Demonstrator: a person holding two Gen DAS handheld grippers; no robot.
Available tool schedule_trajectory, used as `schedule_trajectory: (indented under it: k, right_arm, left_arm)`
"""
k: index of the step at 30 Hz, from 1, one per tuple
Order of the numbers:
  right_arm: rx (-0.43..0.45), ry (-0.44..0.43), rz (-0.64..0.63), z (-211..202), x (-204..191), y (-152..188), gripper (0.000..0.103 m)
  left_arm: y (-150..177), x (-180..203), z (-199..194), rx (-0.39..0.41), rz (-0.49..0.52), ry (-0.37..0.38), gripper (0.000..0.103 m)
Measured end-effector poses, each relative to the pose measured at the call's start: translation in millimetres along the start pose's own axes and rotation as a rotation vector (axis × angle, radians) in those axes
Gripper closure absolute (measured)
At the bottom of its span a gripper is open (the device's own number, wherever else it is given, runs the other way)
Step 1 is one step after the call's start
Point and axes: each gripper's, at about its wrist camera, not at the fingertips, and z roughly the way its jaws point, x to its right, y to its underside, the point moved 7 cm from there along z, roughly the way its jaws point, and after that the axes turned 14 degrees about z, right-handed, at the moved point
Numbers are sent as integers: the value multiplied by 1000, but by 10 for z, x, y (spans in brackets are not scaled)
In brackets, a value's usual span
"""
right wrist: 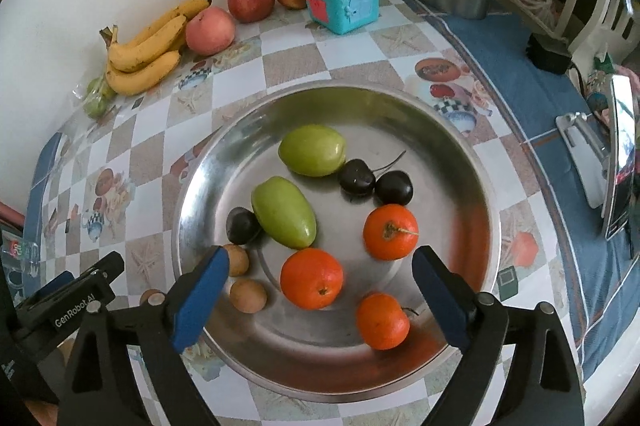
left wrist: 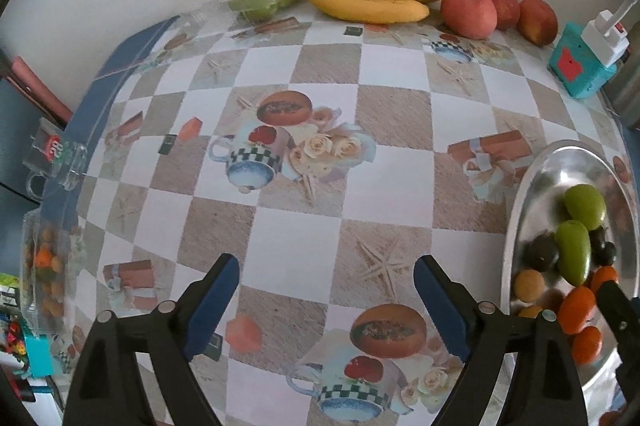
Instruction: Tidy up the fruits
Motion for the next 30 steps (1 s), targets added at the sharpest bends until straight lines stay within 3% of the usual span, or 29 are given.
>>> schedule_trajectory:
  k: [11, 16, 21, 30]
  right_arm:
    - [67, -28, -7, -48, -93, -57, 10]
    - [80, -68, -34, -76, -208, -37, 10]
    - [98, -71, -61, -60, -275, 10, 10]
    - [90, -97, -63, -66, -262, 190, 10]
  left_arm:
    - [1, -98, 99, 21, 46, -154, 12]
    - [57, -172, 98, 20, 11, -154, 12]
    - [124, -206, 56, 30, 49, -242, 12]
    - [268, -329, -25, 44, 18, -269, 12]
